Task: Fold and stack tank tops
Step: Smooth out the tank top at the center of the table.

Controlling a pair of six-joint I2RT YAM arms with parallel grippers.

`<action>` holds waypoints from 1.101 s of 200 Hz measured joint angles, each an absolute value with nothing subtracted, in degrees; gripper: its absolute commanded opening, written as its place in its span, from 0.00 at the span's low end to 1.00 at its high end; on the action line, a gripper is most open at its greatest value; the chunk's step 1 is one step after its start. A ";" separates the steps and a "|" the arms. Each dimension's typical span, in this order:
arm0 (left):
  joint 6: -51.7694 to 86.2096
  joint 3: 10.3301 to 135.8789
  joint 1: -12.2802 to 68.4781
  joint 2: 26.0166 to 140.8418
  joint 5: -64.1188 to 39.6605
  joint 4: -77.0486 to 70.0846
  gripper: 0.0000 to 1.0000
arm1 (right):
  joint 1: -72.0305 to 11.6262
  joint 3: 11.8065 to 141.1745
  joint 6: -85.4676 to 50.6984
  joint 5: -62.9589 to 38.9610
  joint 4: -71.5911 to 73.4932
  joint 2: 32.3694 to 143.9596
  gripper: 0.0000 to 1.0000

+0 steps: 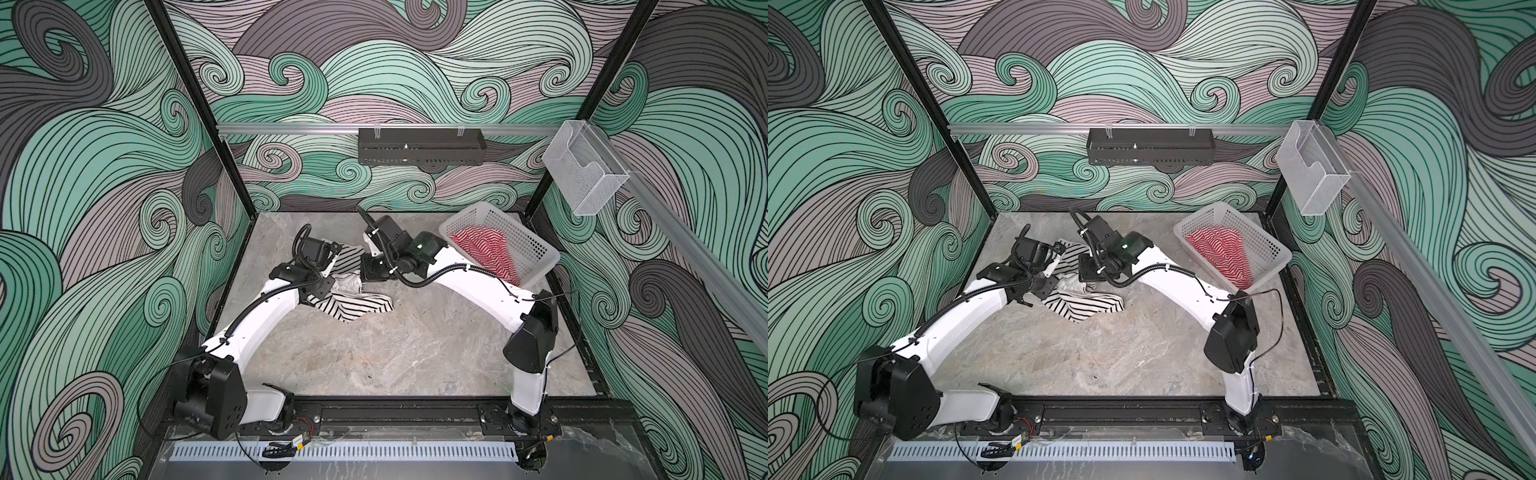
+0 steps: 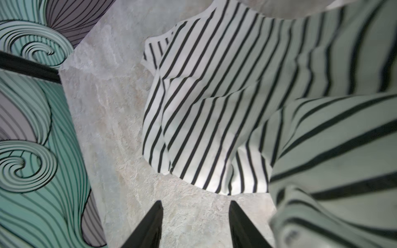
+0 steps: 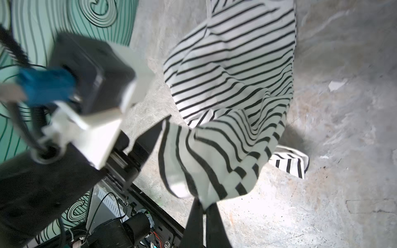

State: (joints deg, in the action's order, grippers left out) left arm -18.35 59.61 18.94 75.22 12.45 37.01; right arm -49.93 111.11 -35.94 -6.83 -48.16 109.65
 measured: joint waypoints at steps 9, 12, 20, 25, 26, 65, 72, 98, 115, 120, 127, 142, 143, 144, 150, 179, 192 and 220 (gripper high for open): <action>-18.92 59.18 19.11 74.37 9.85 37.41 0.52 | -49.04 111.33 -35.31 -6.57 -48.73 109.60 0.00; -19.07 59.00 19.22 74.15 9.06 37.54 0.52 | -48.73 111.31 -35.16 -6.39 -48.93 109.62 0.00; -19.64 58.59 19.57 73.54 6.81 37.85 0.52 | -47.62 111.26 -34.61 -6.09 -49.65 109.95 0.00; -20.01 58.30 19.90 73.19 5.58 38.02 0.52 | -46.83 111.15 -34.37 -5.89 -50.09 110.28 0.00; -20.05 58.26 19.99 73.14 5.63 38.02 0.52 | -46.57 111.11 -34.26 -5.82 -50.22 110.37 0.00; -22.74 57.67 26.35 73.19 -0.12 38.37 0.52 | -40.21 110.37 -32.14 -4.12 -51.33 113.82 0.00; -22.98 57.95 27.66 73.91 -0.51 38.41 0.51 | -39.22 110.37 -31.86 -3.75 -51.35 114.54 0.00; -24.08 60.49 32.88 79.26 -0.64 38.33 0.52 | -36.56 110.37 -30.94 -1.83 -51.55 116.40 0.00; -24.97 62.76 36.45 83.81 -0.60 37.65 0.53 | -35.33 110.45 -30.44 -0.84 -51.59 117.03 0.00; -25.17 63.35 37.32 85.08 -0.54 37.39 0.54 | -35.03 110.48 -30.39 -0.62 -51.55 117.23 0.00; -25.63 64.31 38.87 87.29 -0.43 37.12 0.54 | -34.61 110.52 -30.33 -0.32 -51.59 117.56 0.00; -26.33 66.87 41.65 92.05 0.64 37.17 0.54 | -33.71 110.65 -30.20 -0.05 -51.57 118.58 0.00; -26.35 67.05 41.80 92.29 0.67 37.26 0.54 | -33.63 110.67 -30.20 -0.05 -51.57 118.69 0.00; -26.37 67.51 42.04 92.79 0.71 37.32 0.54 | -33.61 110.67 -30.17 -0.05 -51.57 118.74 0.00; -26.37 69.23 43.13 95.18 1.65 37.76 0.53 | -33.28 110.67 -30.17 -0.01 -51.57 119.15 0.00; -26.22 75.26 46.76 104.53 5.41 36.82 0.53 | -31.70 110.67 -30.06 -0.01 -51.57 121.69 0.00; -25.98 75.92 47.70 106.34 6.44 36.95 0.53 | -31.18 110.67 -30.00 -0.08 -51.57 122.65 0.00; -25.30 77.56 48.36 107.50 6.44 37.52 0.53 | -30.24 110.67 -30.00 -0.73 -51.53 123.85 0.00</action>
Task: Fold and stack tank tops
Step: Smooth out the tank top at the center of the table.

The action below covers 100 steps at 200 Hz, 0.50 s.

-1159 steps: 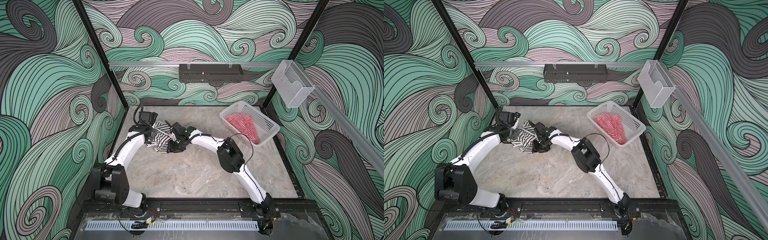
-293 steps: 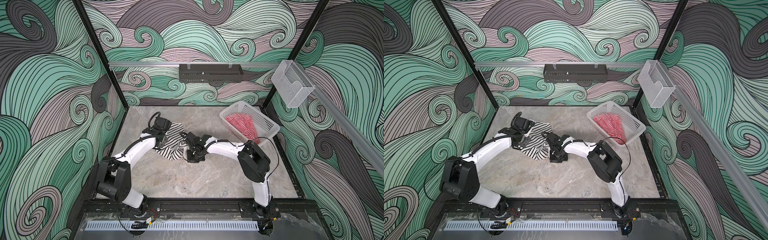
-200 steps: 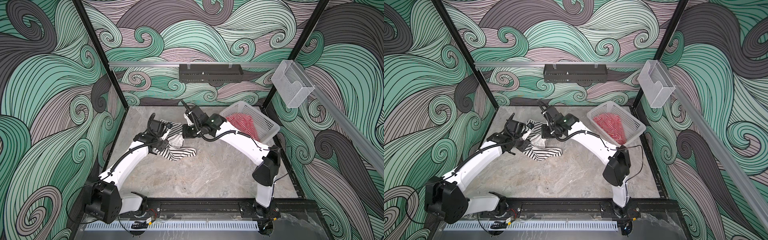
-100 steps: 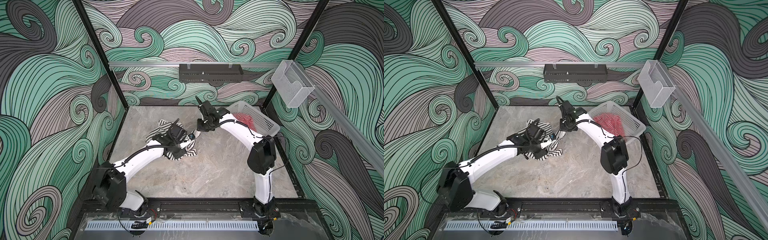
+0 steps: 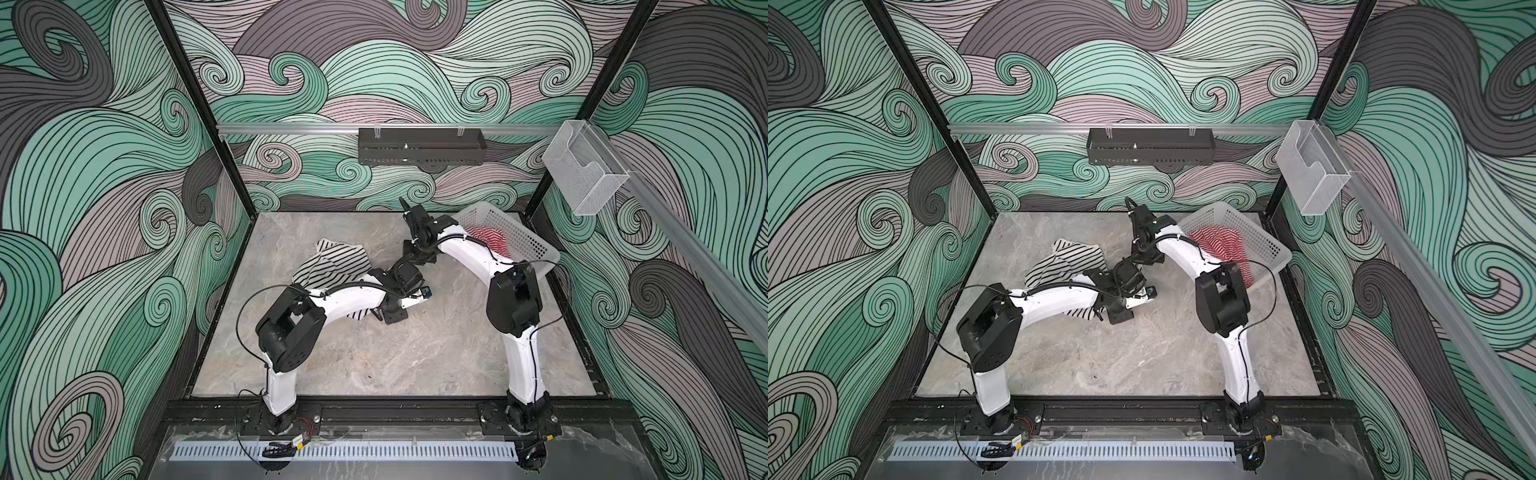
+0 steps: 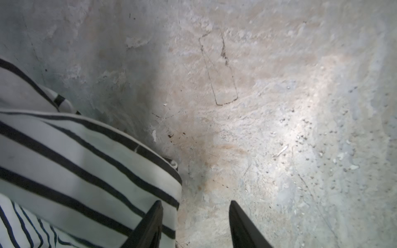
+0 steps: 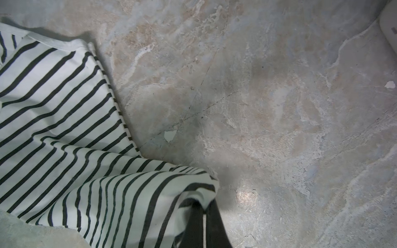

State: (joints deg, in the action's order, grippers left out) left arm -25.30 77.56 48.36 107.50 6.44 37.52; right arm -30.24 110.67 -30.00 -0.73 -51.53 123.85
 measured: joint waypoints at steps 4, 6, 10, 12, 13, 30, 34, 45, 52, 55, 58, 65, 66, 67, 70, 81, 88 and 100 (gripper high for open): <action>-25.23 77.80 48.45 107.50 6.44 37.50 0.54 | -30.17 110.72 -30.00 -0.95 -51.55 123.92 0.00; -25.21 77.93 48.51 107.50 6.46 37.45 0.54 | -30.13 110.78 -30.00 -1.06 -51.59 123.92 0.00; -25.12 78.17 48.53 107.50 6.48 37.28 0.53 | -30.02 110.89 -30.00 -1.26 -51.57 123.92 0.00; -25.08 78.24 48.56 107.53 6.48 37.23 0.54 | -29.98 110.96 -30.00 -1.39 -51.55 123.92 0.00; -25.06 78.28 48.56 107.55 6.52 37.21 0.54 | -29.95 111.00 -30.00 -1.43 -51.57 123.94 0.00; -24.84 79.75 48.60 108.55 7.49 37.21 0.53 | -29.93 112.01 -29.98 -2.28 -51.40 123.94 0.00; -24.80 80.14 48.60 109.01 7.77 37.12 0.54 | -29.93 112.29 -29.98 -2.61 -51.29 123.94 0.00; -24.60 81.25 48.64 110.54 8.56 36.91 0.53 | -29.93 112.81 -29.98 -3.40 -50.89 123.92 0.00; -24.40 81.71 48.66 111.39 8.62 36.75 0.53 | -29.93 112.81 -30.00 -4.10 -50.33 123.92 0.00; -24.32 81.78 48.69 111.66 8.58 36.60 0.53 | -29.93 112.81 -30.00 -4.56 -50.04 123.92 0.00; -24.21 81.78 48.69 111.85 8.56 36.45 0.53 | -29.93 112.81 -30.00 -4.86 -49.87 123.92 0.00; -23.99 81.76 48.73 112.05 8.32 36.42 0.53 | -29.95 112.79 -30.02 -5.65 -49.39 123.92 0.00; -23.97 81.76 48.75 112.05 8.25 36.42 0.53 | -29.98 112.79 -30.02 -5.82 -49.25 123.92 0.00; -23.99 81.76 48.75 112.05 8.19 36.42 0.53 | -29.98 112.79 -30.02 -5.93 -49.21 123.92 0.00; -23.90 81.76 48.82 112.05 8.03 36.42 0.54 | -29.98 112.79 -30.02 -6.42 -49.04 123.92 0.00; -23.77 81.76 48.95 111.74 7.07 36.07 0.54 | -30.06 112.79 -30.06 -8.14 -48.21 123.85 0.00; -23.75 81.76 49.04 111.53 6.74 35.90 0.54 | -30.22 112.84 -30.13 -9.30 -47.68 123.72 0.00; -23.73 81.76 49.23 111.37 6.33 35.44 0.54 | -30.55 113.34 -30.26 -11.03 -47.07 123.55 0.00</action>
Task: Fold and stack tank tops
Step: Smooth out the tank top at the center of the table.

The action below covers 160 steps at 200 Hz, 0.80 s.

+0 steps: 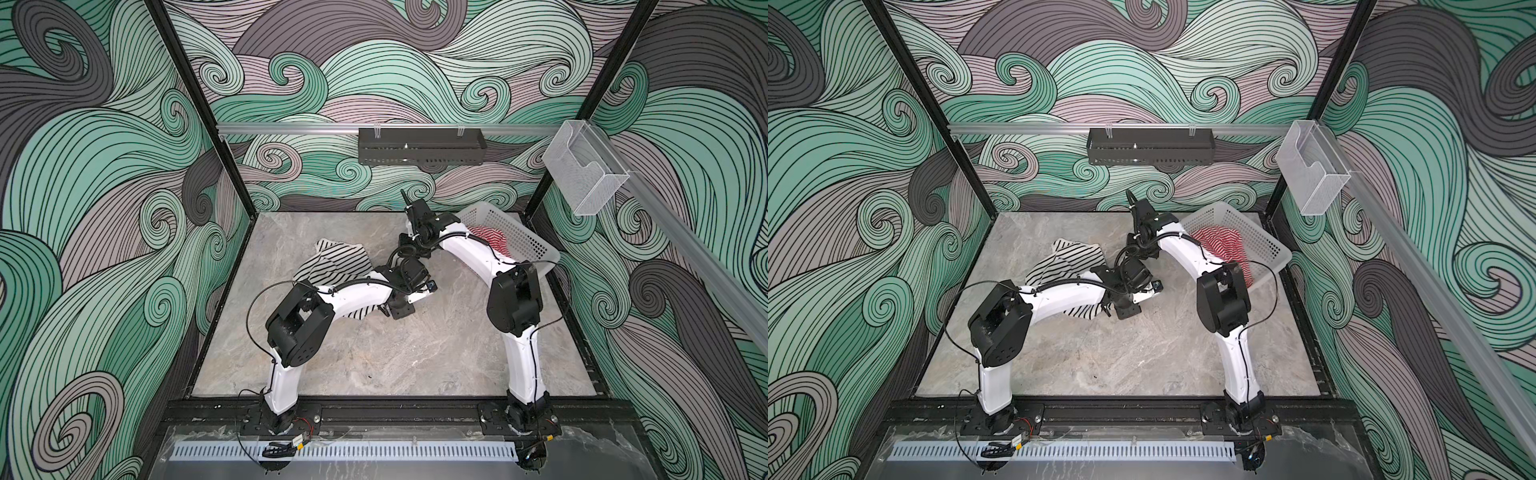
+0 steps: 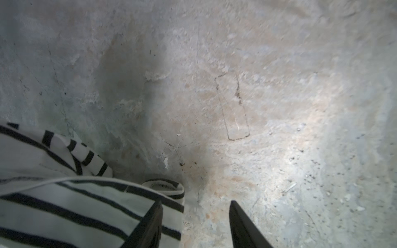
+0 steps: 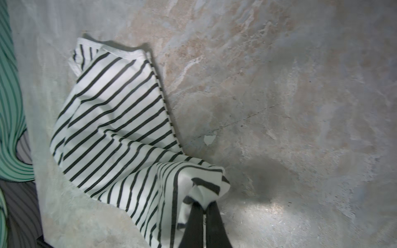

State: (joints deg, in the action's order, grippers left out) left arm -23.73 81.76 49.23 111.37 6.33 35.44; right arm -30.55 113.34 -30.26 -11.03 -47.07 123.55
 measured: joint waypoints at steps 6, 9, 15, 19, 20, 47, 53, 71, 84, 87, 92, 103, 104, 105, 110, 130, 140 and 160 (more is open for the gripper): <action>-23.73 81.78 49.34 111.37 6.35 35.20 0.54 | -30.76 113.86 -30.33 -11.81 -46.85 123.55 0.00; -23.75 81.82 49.41 111.37 6.39 35.16 0.54 | -30.94 114.17 -30.39 -12.19 -46.70 123.48 0.00; -23.73 82.00 49.47 111.46 6.55 35.16 0.54 | -31.27 114.89 -30.48 -12.93 -46.33 123.44 0.00; -23.73 82.19 49.56 111.55 6.79 35.09 0.54 | -31.44 115.31 -30.48 -13.30 -46.09 123.33 0.00; -23.73 82.24 49.56 111.57 6.90 35.09 0.54 | -31.51 115.39 -30.50 -13.39 -46.06 123.33 0.00; -23.73 83.68 49.60 112.29 8.73 34.13 0.54 | -32.86 119.44 -30.92 -15.14 -45.34 123.00 0.00; -23.73 83.70 49.60 112.36 9.28 33.85 0.54 | -33.06 120.49 -31.05 -15.44 -44.99 123.00 0.00; -23.70 83.94 49.65 113.43 11.73 33.76 0.54 | -33.28 123.33 -31.31 -15.97 -44.95 123.00 0.00; -23.70 84.42 49.71 115.13 13.80 33.71 0.54 | -33.50 125.05 -31.55 -16.34 -45.06 123.00 0.00; -23.70 84.47 49.74 115.46 14.13 33.74 0.54 | -33.54 125.36 -31.55 -16.36 -45.08 123.00 0.00; -23.70 84.51 49.74 116.03 14.79 33.80 0.54 | -33.54 125.86 -31.62 -16.43 -45.21 123.00 0.00; -23.66 84.51 49.76 117.03 15.99 34.00 0.54 | -33.65 126.93 -31.73 -16.56 -45.69 123.04 0.00; -23.68 84.51 49.76 117.10 16.05 34.00 0.54 | -33.67 126.98 -31.73 -16.56 -45.74 123.04 0.00; -23.68 84.51 49.76 117.16 16.14 34.02 0.54 | -33.69 127.09 -31.73 -16.56 -45.76 123.07 0.00; -23.62 84.51 49.76 117.38 16.62 34.04 0.54 | -33.76 127.52 -31.73 -16.58 -46.04 123.17 0.00; -23.33 84.51 49.74 117.56 18.87 33.87 0.54 | -33.85 128.97 -31.75 -16.75 -46.54 123.81 0.00; -23.16 84.51 49.76 117.56 19.79 33.67 0.54 | -33.85 129.12 -31.77 -16.78 -46.74 124.11 0.00; -22.65 84.51 49.74 117.67 20.84 33.69 0.53 | -33.85 129.19 -31.83 -16.80 -47.37 124.88 0.00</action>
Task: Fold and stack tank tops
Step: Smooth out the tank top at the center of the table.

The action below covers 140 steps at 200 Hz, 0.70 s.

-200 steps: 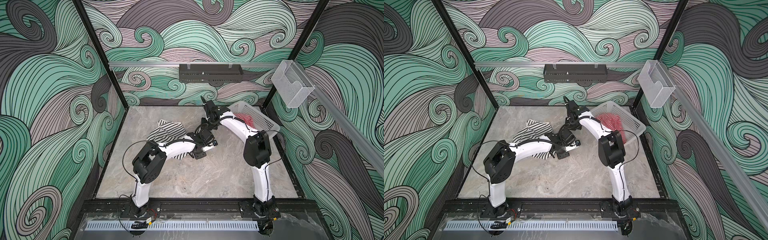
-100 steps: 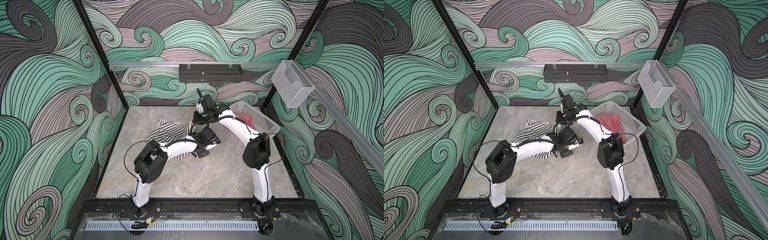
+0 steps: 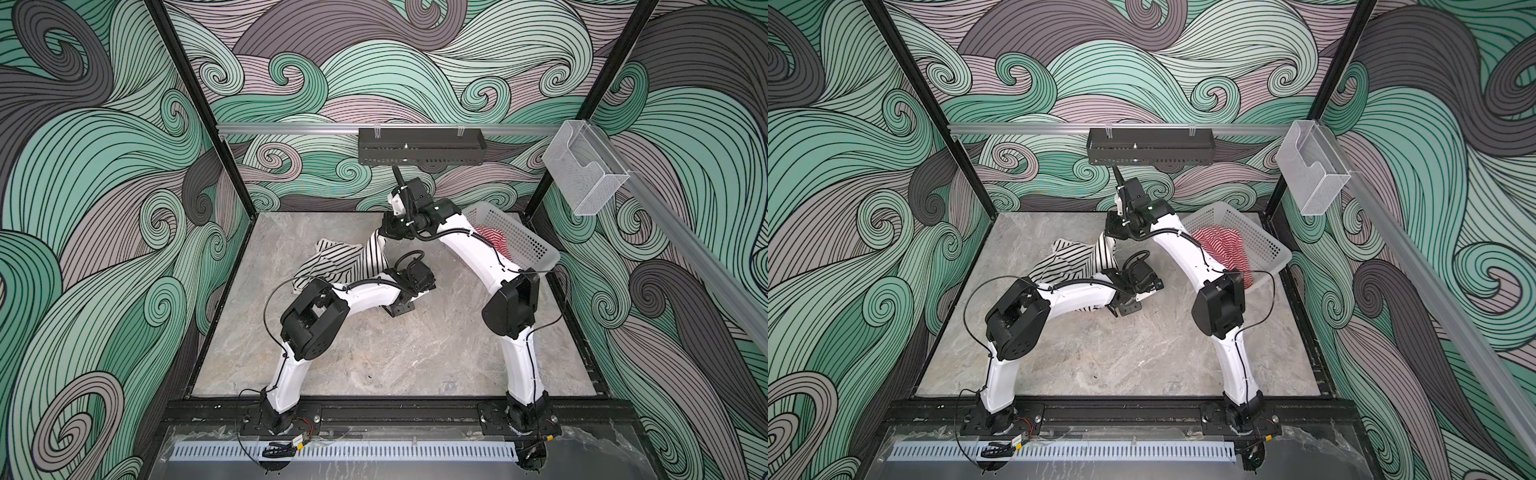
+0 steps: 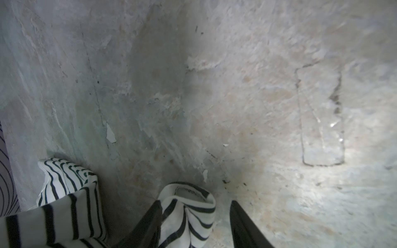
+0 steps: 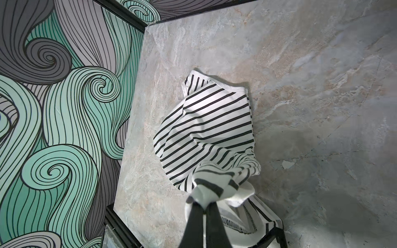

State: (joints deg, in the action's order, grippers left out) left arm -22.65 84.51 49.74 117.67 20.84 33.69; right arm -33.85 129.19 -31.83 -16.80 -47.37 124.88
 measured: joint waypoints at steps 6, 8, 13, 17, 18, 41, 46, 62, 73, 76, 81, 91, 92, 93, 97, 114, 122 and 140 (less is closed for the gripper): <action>-22.50 84.51 49.60 117.69 20.91 33.78 0.52 | -33.85 129.19 -31.90 -16.80 -47.55 125.21 0.00; -22.44 84.51 49.58 117.73 20.88 33.82 0.52 | -33.85 129.19 -31.90 -16.80 -47.59 125.29 0.00; -22.39 84.53 49.58 117.82 20.91 33.85 0.52 | -33.85 129.19 -31.92 -16.80 -47.66 125.49 0.00; -22.24 84.60 49.56 117.95 20.86 33.89 0.51 | -33.85 129.19 -31.92 -16.80 -47.72 125.69 0.00; -22.24 84.62 49.58 117.99 20.86 33.93 0.51 | -33.85 129.19 -31.94 -16.78 -47.75 125.71 0.00; -21.76 85.23 49.54 119.11 20.62 34.74 0.51 | -33.80 129.19 -31.94 -16.78 -48.03 126.37 0.00; -21.65 85.38 49.52 119.33 20.53 34.96 0.50 | -33.80 129.19 -31.94 -16.78 -48.07 126.39 0.00; -21.28 86.04 49.23 120.07 20.16 35.81 0.47 | -33.78 129.19 -31.94 -16.80 -48.18 126.39 0.00; -21.12 86.63 49.04 120.60 19.90 36.36 0.41 | -33.74 129.19 -31.94 -16.80 -48.18 126.39 0.00; -20.95 86.72 48.93 120.70 19.79 36.40 0.38 | -33.74 129.19 -31.94 -16.80 -48.21 126.39 0.00; -20.84 86.87 48.80 120.81 19.64 36.51 0.30 | -33.74 129.19 -31.94 -16.80 -48.21 126.39 0.00; -20.67 86.91 48.38 120.86 19.42 36.60 0.15 | -33.74 129.19 -31.94 -16.80 -48.25 126.39 0.00; -20.67 86.91 48.36 120.86 19.44 36.58 0.14 | -33.74 129.19 -31.94 -16.78 -48.27 126.39 0.00; -20.75 86.91 48.34 120.86 19.38 36.58 0.12 | -33.74 129.19 -31.94 -16.78 -48.27 126.39 0.00; -20.21 86.94 48.10 120.86 19.29 36.64 0.07 | -33.69 129.19 -31.94 -16.78 -48.27 126.39 0.00; -20.25 86.94 47.24 120.86 18.96 36.86 0.00 | -33.52 129.19 -31.92 -16.80 -48.25 126.39 0.00; -20.51 86.85 46.78 120.75 19.03 36.80 0.00 | -33.43 129.19 -31.92 -16.78 -48.31 126.39 0.00; -21.04 84.82 45.45 118.80 18.83 36.42 0.00 | -32.99 129.19 -31.75 -16.71 -48.95 126.39 0.00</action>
